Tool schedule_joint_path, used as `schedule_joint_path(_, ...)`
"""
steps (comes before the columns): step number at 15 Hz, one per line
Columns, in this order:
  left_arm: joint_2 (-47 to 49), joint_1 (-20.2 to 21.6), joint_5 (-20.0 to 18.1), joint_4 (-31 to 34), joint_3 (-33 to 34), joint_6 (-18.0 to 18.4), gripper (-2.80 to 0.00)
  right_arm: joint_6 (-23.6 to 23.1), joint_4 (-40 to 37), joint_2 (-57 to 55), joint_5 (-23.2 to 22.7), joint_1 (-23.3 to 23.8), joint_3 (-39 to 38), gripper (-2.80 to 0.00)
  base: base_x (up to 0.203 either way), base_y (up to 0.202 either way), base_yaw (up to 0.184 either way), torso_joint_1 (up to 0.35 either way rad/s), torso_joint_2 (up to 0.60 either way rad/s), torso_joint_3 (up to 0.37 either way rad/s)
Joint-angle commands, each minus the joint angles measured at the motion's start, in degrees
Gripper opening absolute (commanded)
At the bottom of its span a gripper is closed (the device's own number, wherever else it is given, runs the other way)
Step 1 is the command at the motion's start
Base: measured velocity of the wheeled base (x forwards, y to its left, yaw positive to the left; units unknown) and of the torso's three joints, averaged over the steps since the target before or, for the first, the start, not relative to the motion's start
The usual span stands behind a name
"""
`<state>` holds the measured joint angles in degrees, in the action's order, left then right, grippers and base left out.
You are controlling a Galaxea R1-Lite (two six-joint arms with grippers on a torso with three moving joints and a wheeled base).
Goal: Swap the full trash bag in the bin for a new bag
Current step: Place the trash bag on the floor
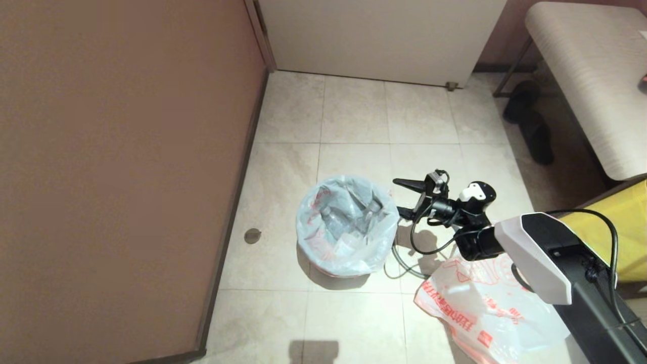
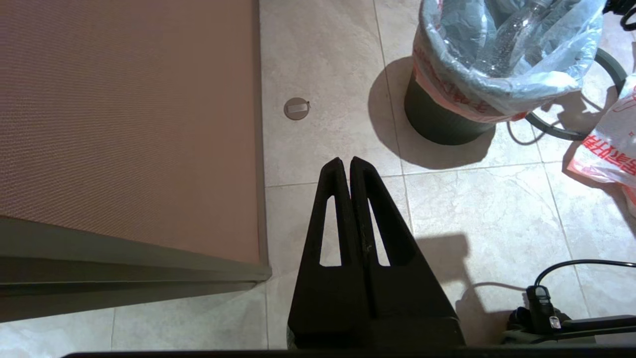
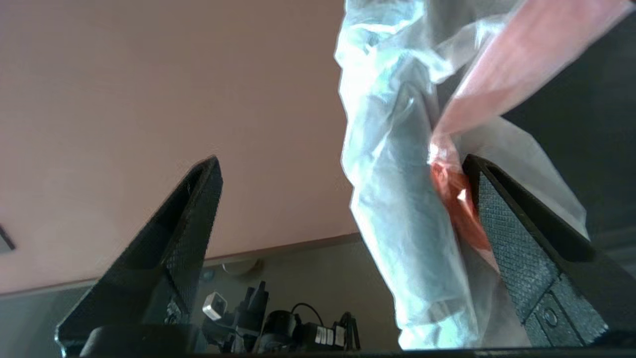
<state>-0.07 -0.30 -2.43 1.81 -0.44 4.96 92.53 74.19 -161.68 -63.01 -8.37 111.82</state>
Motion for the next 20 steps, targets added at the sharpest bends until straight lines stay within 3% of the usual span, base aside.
schedule_joint_path(1,0.1,0.0,0.0,0.0,0.0,0.0,-2.80,0.5,0.6,0.4,-0.4,0.1,-0.1,0.00,0.000,0.000,0.000,0.000,0.00,0.000)
schedule_joint_path(3,0.1,0.0,0.0,0.0,0.0,0.0,-2.80,0.5,2.3,0.7,-3.1,0.1,-0.1,0.00,0.000,0.000,0.000,0.000,0.00,0.000)
schedule_joint_path(6,0.1,0.0,0.0,0.0,0.0,0.0,-2.80,0.2,2.6,0.5,-3.4,0.0,0.0,0.00,0.000,0.000,0.000,0.000,0.00,0.000)
schedule_joint_path(7,0.1,0.0,0.0,0.0,0.0,0.0,-2.80,0.1,2.6,0.5,-3.4,0.1,0.0,-2.80,0.000,0.000,0.000,0.000,0.00,0.000)
schedule_joint_path(20,0.1,0.0,0.0,0.0,0.0,0.0,-2.80,0.1,2.8,0.7,-6.1,0.1,0.1,-2.80,0.000,0.000,0.000,0.000,0.00,0.000)
